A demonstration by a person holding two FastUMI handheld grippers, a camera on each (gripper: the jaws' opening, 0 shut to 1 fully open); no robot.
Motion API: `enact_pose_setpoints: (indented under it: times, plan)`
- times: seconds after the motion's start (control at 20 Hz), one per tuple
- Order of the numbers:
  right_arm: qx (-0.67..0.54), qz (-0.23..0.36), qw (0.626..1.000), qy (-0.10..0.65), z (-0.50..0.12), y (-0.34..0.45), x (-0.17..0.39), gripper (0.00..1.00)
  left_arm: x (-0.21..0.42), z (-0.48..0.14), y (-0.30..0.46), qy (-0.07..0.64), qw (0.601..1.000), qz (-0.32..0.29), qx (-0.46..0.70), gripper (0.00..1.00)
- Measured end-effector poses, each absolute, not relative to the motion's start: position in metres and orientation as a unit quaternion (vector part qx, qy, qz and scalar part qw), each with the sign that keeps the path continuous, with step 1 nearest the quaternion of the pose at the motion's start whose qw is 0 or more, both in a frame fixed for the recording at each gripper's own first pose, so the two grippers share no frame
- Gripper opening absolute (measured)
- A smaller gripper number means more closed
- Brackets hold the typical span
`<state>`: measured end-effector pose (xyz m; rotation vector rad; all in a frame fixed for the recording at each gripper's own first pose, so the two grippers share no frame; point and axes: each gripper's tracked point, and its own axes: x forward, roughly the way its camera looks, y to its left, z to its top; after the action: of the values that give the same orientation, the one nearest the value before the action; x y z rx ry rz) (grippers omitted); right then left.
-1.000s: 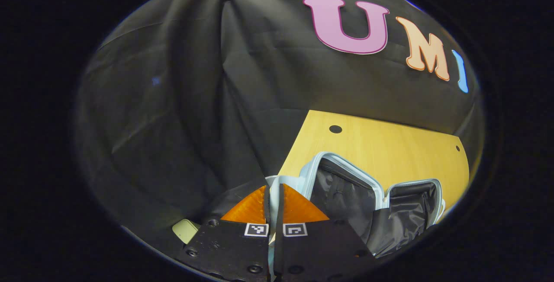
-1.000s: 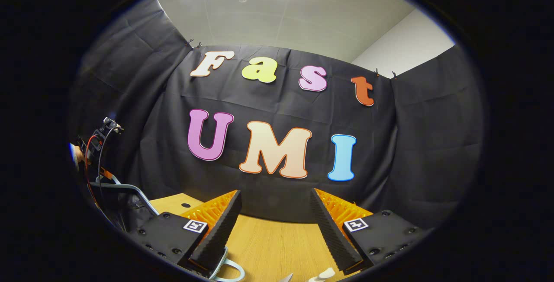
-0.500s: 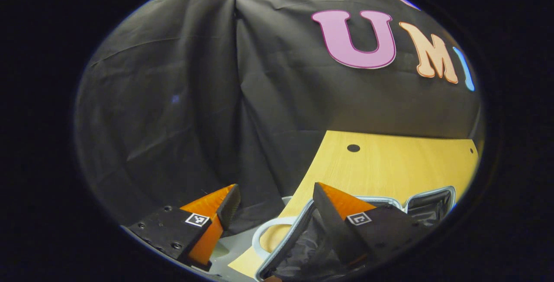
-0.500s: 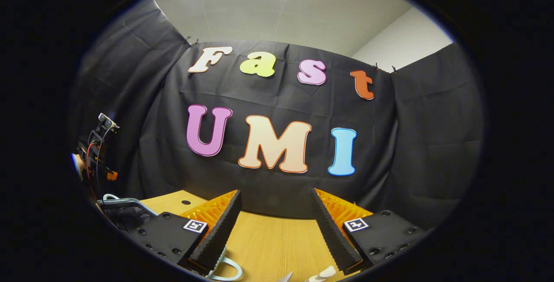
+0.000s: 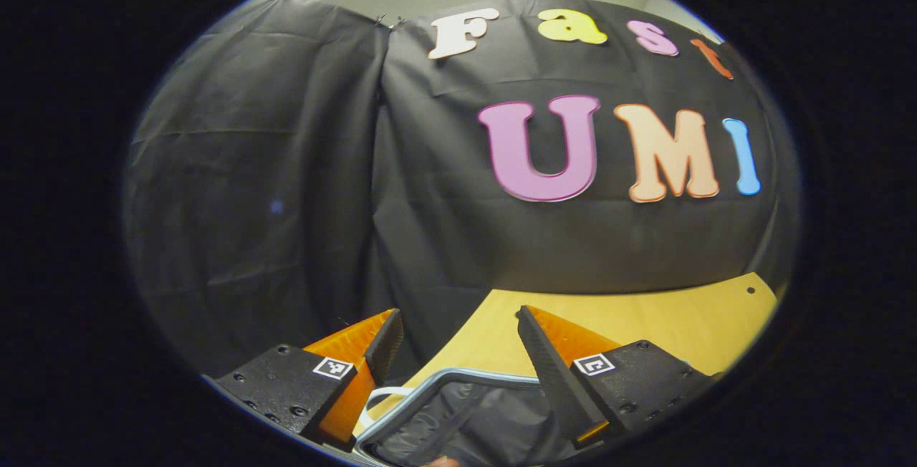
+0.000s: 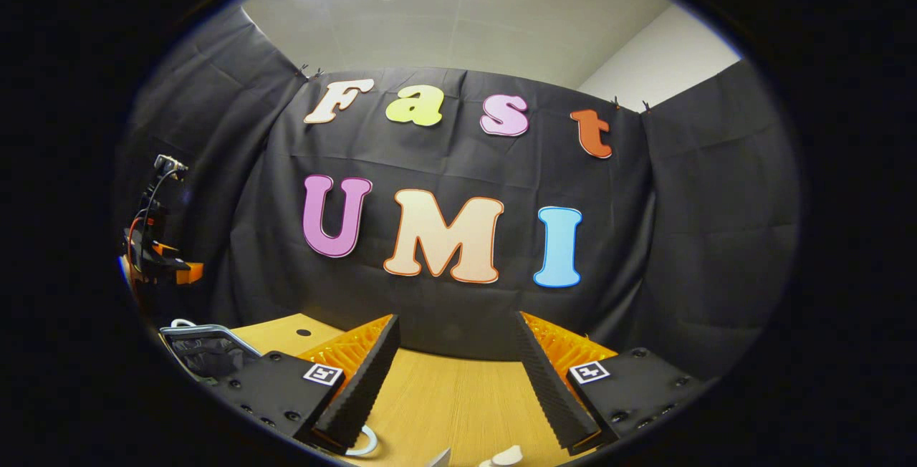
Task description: First open the suitcase, pack the skin care products into it, and then close the suitcase.
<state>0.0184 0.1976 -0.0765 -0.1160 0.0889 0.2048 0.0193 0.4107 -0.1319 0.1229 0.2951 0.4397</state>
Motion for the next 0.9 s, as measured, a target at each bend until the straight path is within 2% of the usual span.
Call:
enact_pose_setpoints:
  times: [0.1, 0.15, 0.2, 0.25, 0.5, 0.55, 0.6, 0.8, 0.85, 0.9]
  plan:
    - [-0.053, 0.103, 0.992, 0.046, -0.077, 0.181, 0.020, 0.98, 0.025, -0.120, 0.368, 0.133, 0.971, 0.192, 0.056, 1.00]
    - [-0.050, 0.103, 0.992, 0.046, -0.077, 0.173, 0.020, 0.98, 0.027, -0.117, 0.345, 0.127, 0.975, 0.176, 0.055, 0.95]
    - [-0.048, 0.105, 0.992, 0.046, -0.076, 0.165, 0.020, 0.98, 0.029, -0.116, 0.324, 0.123, 0.978, 0.161, 0.057, 1.00]
    - [-0.047, 0.106, 0.992, 0.046, -0.077, 0.157, 0.019, 0.98, 0.030, -0.115, 0.305, 0.120, 0.980, 0.149, 0.059, 0.95]
    - [-0.033, 0.105, 0.992, 0.055, -0.085, 0.123, 0.019, 0.98, 0.031, -0.120, 0.214, 0.121, 0.987, 0.094, 0.043, 0.95]
    - [-0.028, 0.103, 0.993, 0.054, -0.085, 0.117, 0.019, 0.98, 0.028, -0.121, 0.199, 0.122, 0.988, 0.085, 0.038, 1.00]
    - [-0.025, 0.100, 0.993, 0.053, -0.086, 0.111, 0.019, 1.00, 0.027, -0.122, 0.182, 0.123, 0.989, 0.074, 0.033, 0.95]
    - [-0.018, 0.099, 0.993, 0.064, -0.102, 0.096, 0.017, 0.98, 0.020, -0.125, 0.127, 0.131, 0.991, 0.024, 0.027, 0.95]
    - [-0.020, 0.098, 0.993, 0.068, -0.106, 0.091, 0.016, 0.98, 0.017, -0.131, 0.115, 0.139, 0.990, 0.013, 0.022, 1.00]
    - [-0.021, 0.098, 0.992, 0.072, -0.110, 0.086, 0.015, 1.00, 0.016, -0.136, 0.102, 0.146, 0.989, 0.004, 0.017, 0.96]
